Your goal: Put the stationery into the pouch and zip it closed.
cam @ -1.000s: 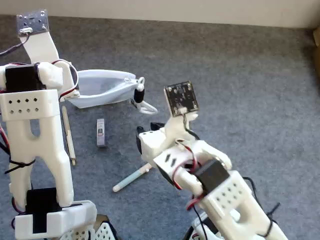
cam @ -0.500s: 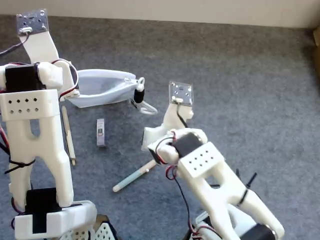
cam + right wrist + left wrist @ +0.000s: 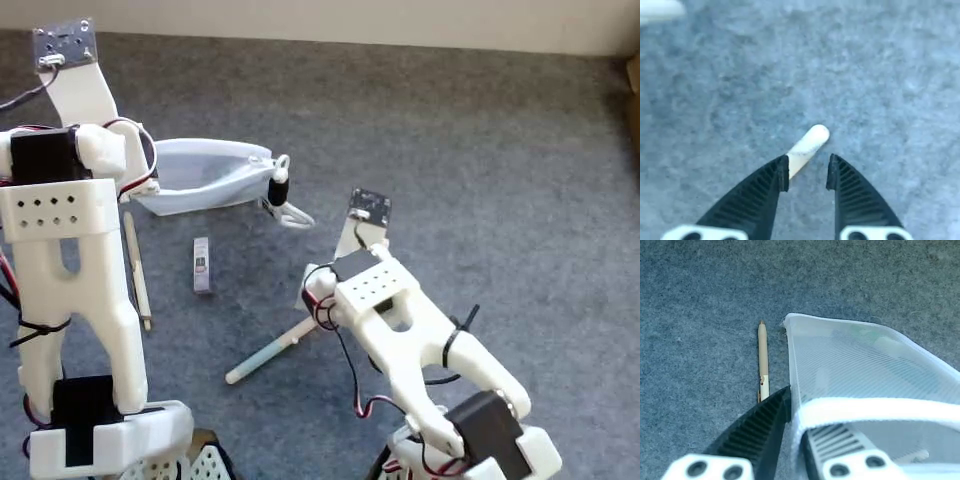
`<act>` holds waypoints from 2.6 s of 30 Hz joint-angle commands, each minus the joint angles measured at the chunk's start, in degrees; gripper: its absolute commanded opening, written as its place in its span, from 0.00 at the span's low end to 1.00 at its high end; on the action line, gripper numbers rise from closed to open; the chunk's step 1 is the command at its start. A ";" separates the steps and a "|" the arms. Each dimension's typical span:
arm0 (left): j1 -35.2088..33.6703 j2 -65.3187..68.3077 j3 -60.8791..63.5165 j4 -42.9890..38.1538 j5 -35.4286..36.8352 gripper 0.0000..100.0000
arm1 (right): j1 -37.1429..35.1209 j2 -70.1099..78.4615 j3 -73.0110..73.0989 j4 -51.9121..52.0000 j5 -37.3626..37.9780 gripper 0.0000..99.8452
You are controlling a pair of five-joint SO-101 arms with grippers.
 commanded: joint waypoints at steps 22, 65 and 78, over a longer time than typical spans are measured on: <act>0.04 -0.31 0.04 -1.49 0.62 0.01 | 0.84 10.68 -1.45 -5.32 -0.44 0.09; 0.04 -0.75 3.65 -3.87 0.62 0.01 | 0.84 -37.58 -1.36 0.31 17.93 0.01; -0.04 -0.84 3.65 -3.87 0.62 0.01 | -5.76 -47.60 -1.54 -18.77 24.97 0.01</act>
